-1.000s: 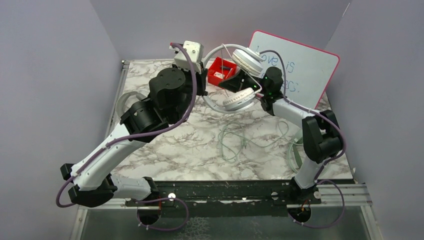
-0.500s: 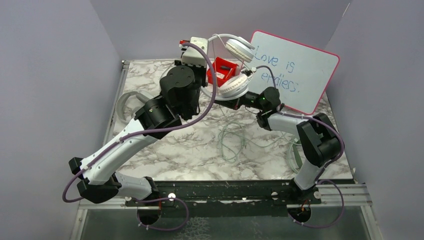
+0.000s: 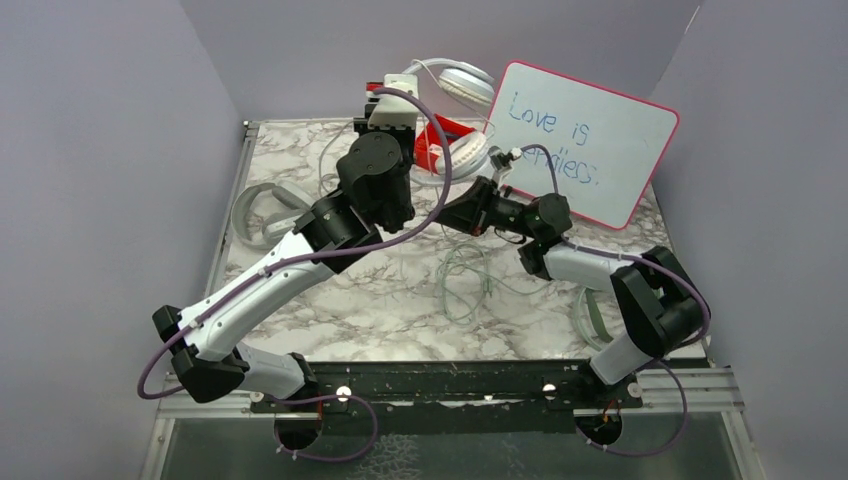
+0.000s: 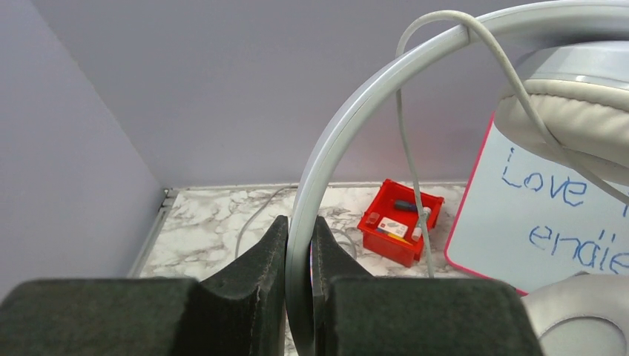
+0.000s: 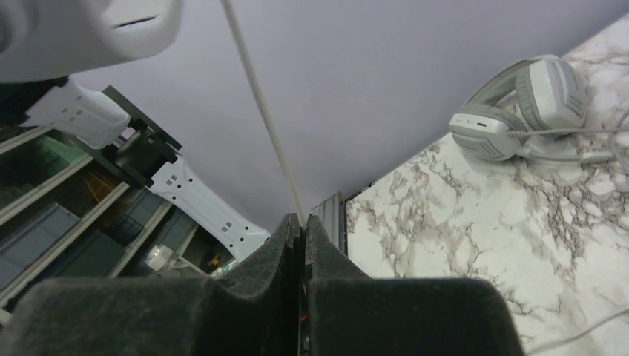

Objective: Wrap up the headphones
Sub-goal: Wrap the headphones cable around the headphones.

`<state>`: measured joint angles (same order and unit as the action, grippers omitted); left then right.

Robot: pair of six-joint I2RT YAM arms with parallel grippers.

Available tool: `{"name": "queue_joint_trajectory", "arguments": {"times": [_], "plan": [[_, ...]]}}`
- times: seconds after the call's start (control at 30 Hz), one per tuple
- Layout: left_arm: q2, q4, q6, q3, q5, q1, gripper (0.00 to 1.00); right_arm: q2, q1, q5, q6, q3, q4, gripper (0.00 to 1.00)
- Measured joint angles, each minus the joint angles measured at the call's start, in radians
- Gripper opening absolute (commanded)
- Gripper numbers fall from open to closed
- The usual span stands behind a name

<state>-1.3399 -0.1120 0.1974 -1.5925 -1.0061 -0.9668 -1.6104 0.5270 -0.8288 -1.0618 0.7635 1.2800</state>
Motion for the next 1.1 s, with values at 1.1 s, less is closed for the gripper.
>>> {"name": "queue_joint_trajectory", "arguments": {"times": [1.1], "plan": [[-0.043, -0.103, -0.222, 0.071, 0.003, 0.195, 0.00, 0.248, 0.162, 0.126, 0.135, -0.050, -0.318, 0.01]]}}
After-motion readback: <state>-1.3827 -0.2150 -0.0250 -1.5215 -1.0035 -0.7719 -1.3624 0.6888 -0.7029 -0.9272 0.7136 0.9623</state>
